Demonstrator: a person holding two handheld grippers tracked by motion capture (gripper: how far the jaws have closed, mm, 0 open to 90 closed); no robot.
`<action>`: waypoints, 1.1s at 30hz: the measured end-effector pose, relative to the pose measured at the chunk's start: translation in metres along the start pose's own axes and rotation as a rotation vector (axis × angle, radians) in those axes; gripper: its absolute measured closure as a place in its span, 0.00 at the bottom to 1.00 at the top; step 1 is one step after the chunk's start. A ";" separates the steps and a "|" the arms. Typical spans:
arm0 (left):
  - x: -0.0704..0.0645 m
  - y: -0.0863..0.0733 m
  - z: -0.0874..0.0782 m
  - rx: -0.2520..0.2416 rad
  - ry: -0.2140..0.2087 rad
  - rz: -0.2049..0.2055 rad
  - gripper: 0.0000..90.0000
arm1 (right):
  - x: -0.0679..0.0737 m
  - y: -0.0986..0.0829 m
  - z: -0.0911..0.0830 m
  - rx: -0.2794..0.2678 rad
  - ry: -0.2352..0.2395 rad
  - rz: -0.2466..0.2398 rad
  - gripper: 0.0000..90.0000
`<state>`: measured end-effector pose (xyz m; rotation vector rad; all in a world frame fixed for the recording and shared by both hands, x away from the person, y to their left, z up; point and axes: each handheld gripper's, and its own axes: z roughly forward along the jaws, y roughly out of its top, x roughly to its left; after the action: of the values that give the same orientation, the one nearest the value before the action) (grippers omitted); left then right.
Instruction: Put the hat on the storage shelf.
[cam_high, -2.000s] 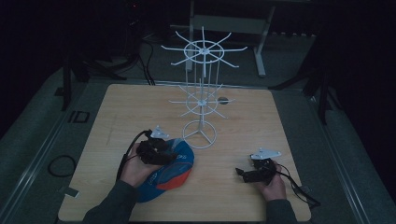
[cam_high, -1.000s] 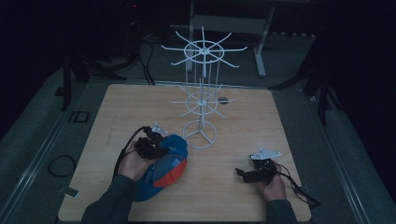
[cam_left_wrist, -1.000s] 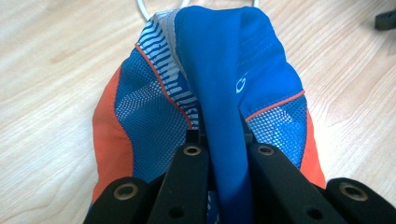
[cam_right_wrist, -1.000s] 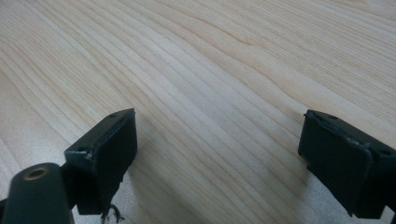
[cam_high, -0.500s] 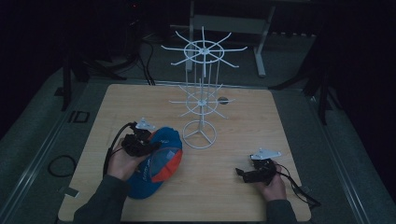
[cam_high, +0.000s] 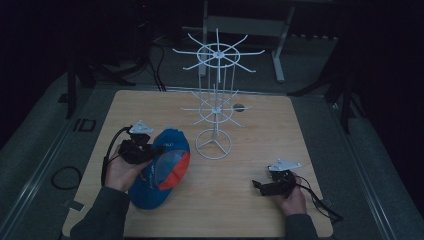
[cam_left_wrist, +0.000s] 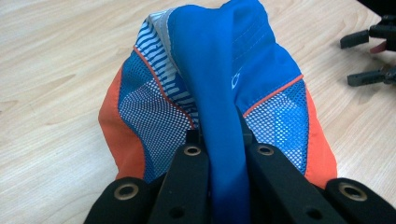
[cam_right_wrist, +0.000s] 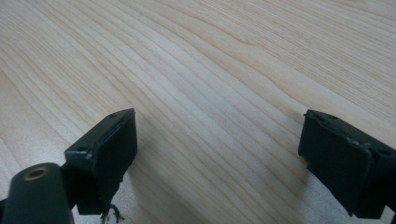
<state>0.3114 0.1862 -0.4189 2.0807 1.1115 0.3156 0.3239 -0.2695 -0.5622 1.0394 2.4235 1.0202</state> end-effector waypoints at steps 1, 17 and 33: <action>0.001 0.001 -0.001 -0.002 0.002 0.001 1.00 | 0.000 0.000 0.000 0.002 0.000 0.001 0.13; 0.012 0.006 -0.021 -0.050 0.032 -0.022 1.00 | 0.000 0.000 0.000 0.002 0.000 0.001 0.13; 0.020 0.014 -0.036 -0.099 0.054 -0.037 1.00 | 0.000 0.000 0.000 0.000 0.000 0.001 0.13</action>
<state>0.3131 0.2150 -0.3862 1.9733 1.1414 0.4026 0.3239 -0.2695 -0.5621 1.0411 2.4233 1.0204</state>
